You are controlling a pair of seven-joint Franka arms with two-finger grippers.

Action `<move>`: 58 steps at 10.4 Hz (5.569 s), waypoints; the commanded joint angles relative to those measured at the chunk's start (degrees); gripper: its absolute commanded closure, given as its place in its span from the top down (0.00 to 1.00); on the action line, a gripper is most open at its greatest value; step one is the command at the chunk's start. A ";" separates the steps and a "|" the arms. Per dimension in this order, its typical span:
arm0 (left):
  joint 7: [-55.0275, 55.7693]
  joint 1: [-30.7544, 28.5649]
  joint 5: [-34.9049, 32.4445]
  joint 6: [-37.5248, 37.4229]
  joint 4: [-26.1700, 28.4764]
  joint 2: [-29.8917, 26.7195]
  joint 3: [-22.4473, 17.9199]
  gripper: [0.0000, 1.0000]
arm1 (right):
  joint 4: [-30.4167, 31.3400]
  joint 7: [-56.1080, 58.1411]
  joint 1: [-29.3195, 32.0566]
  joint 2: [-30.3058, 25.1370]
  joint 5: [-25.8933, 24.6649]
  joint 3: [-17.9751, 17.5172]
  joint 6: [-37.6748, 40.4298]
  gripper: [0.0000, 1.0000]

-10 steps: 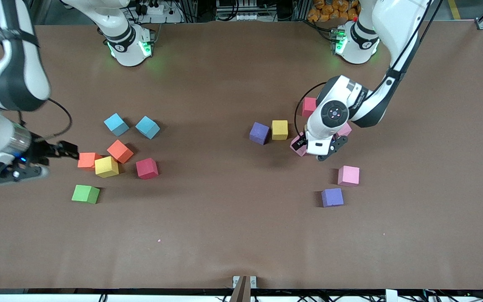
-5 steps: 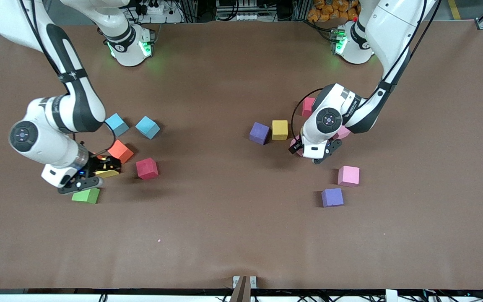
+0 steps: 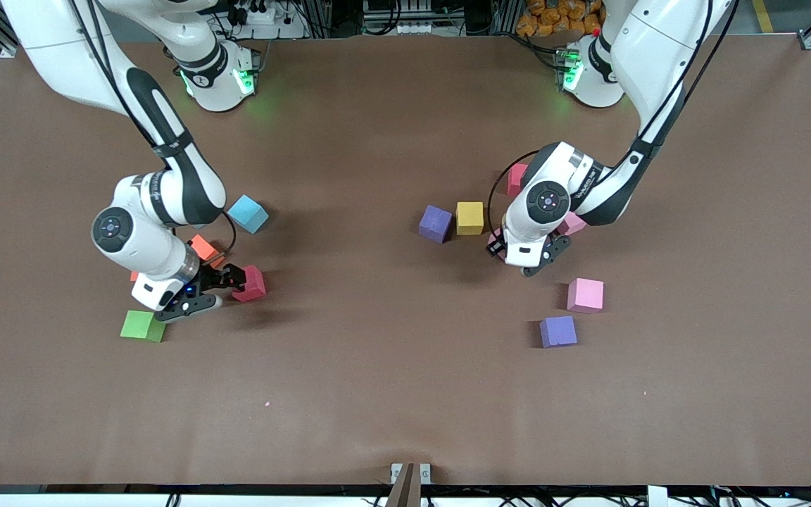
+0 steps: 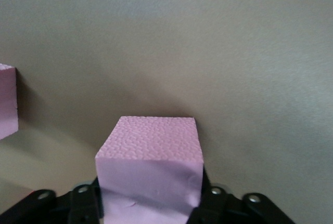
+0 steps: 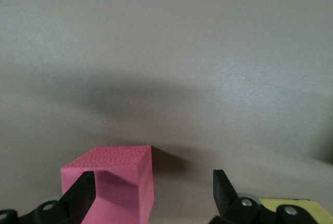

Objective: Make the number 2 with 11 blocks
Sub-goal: 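Grasp the pink block with the left gripper while the right gripper grasps magenta, then carry the pink block to the table center with the left gripper, then grasp the purple block with the left gripper while the right gripper carries magenta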

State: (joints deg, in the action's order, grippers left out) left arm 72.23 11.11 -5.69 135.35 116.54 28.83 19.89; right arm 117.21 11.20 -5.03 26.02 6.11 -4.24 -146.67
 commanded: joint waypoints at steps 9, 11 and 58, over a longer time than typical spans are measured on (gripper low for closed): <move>39.94 5.65 -1.78 -7.73 -11.50 -4.66 8.94 0.10 | 1.89 0.05 -3.50 -0.97 3.91 0.11 2.01 1.00; 50.23 10.66 -1.78 -7.73 -11.86 -4.13 8.94 0.10 | 1.71 0.67 -3.32 0.60 3.91 0.11 0.96 1.00; 43.43 17.02 -2.75 -1.67 -11.86 8.26 2.17 1.00 | 28.87 36.97 -19.57 -23.56 -0.13 -15.36 -6.35 0.54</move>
State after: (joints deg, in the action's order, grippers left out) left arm 115.59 28.35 -7.49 132.87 104.31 36.62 22.06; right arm 145.40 47.83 -22.87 2.45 6.69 -18.83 -151.76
